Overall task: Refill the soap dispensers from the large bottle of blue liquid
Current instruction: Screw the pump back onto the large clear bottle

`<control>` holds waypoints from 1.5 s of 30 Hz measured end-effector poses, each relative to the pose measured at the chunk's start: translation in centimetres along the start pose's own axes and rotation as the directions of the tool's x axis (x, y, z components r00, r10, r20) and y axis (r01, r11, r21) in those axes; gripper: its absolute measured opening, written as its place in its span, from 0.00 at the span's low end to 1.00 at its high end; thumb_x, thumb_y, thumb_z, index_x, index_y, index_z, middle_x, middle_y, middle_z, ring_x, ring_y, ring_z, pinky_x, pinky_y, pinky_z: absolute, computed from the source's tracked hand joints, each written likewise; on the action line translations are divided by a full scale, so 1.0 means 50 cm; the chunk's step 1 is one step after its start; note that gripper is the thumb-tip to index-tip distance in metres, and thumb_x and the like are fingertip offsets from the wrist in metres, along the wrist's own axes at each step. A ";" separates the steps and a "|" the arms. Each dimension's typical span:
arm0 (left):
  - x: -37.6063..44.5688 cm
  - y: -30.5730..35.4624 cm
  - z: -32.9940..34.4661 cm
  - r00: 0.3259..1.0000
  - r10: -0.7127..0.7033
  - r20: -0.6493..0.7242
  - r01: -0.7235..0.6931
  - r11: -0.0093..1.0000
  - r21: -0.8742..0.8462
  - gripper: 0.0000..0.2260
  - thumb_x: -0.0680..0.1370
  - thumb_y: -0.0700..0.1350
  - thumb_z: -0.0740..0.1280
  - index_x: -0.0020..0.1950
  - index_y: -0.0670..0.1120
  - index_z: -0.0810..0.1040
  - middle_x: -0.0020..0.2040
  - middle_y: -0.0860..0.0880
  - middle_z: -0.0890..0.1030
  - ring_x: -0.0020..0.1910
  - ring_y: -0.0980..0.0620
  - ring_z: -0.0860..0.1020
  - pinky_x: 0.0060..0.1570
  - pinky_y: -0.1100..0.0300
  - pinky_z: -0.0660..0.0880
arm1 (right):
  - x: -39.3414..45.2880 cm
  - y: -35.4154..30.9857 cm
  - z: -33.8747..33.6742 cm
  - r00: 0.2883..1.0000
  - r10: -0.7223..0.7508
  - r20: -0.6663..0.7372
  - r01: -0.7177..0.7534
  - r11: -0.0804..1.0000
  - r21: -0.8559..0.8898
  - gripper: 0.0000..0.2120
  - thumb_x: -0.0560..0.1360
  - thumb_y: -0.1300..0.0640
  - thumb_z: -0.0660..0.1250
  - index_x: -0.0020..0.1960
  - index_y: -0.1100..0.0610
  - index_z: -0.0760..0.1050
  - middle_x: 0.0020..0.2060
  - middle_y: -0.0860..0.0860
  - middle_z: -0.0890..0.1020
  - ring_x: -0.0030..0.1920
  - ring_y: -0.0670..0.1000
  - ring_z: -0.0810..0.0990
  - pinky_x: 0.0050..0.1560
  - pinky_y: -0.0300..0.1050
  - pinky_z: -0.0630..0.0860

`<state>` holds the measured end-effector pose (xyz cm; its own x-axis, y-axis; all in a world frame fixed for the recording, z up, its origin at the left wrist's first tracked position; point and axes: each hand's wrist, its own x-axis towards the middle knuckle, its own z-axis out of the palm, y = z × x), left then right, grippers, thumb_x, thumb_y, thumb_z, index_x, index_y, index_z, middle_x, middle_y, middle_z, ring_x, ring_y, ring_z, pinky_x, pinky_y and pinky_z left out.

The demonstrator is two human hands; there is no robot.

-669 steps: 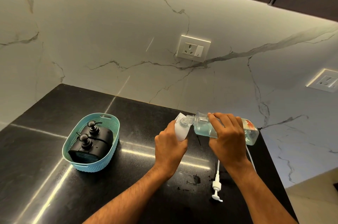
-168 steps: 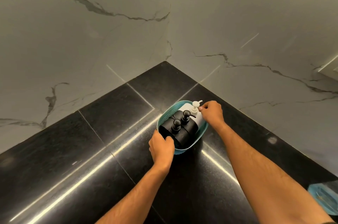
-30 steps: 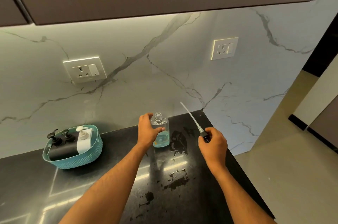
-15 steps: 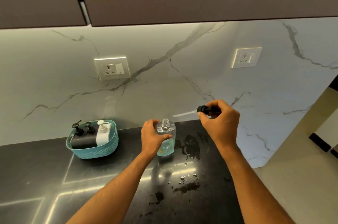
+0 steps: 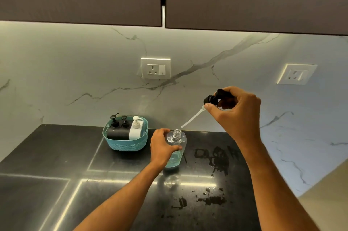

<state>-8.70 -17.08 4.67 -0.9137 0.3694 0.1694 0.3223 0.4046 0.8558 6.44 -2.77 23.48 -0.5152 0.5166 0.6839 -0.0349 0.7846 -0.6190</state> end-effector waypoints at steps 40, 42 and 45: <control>-0.006 -0.058 -0.017 0.974 0.101 0.204 -0.105 0.994 0.012 0.32 0.58 0.53 0.84 0.59 0.57 0.76 0.53 0.58 0.76 0.51 0.60 0.78 0.51 0.64 0.78 | -0.170 0.145 0.283 0.893 0.240 0.381 -0.237 0.970 -0.056 0.16 0.65 0.56 0.80 0.51 0.51 0.80 0.38 0.40 0.82 0.43 0.37 0.83 0.42 0.32 0.81; -0.005 -0.060 -0.015 0.969 0.110 0.221 -0.117 0.993 0.019 0.33 0.59 0.53 0.84 0.61 0.56 0.78 0.53 0.58 0.75 0.51 0.60 0.78 0.51 0.65 0.78 | -0.176 0.148 0.287 0.896 0.243 0.372 -0.240 0.969 -0.055 0.15 0.66 0.54 0.80 0.50 0.51 0.82 0.40 0.41 0.83 0.42 0.39 0.83 0.43 0.32 0.81; -0.006 -0.067 -0.015 0.968 0.120 0.218 -0.125 0.992 0.010 0.33 0.59 0.53 0.84 0.62 0.54 0.79 0.53 0.59 0.76 0.52 0.60 0.78 0.53 0.64 0.79 | -0.186 0.153 0.294 0.907 0.240 0.347 -0.238 0.970 -0.047 0.15 0.66 0.52 0.81 0.50 0.50 0.83 0.41 0.40 0.81 0.42 0.41 0.83 0.44 0.31 0.80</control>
<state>-9.67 -19.17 2.12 -0.7922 0.5890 0.1600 0.4364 0.3634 0.8231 -1.62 -6.62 6.73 -0.7726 0.5375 0.3379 0.1293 0.6543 -0.7451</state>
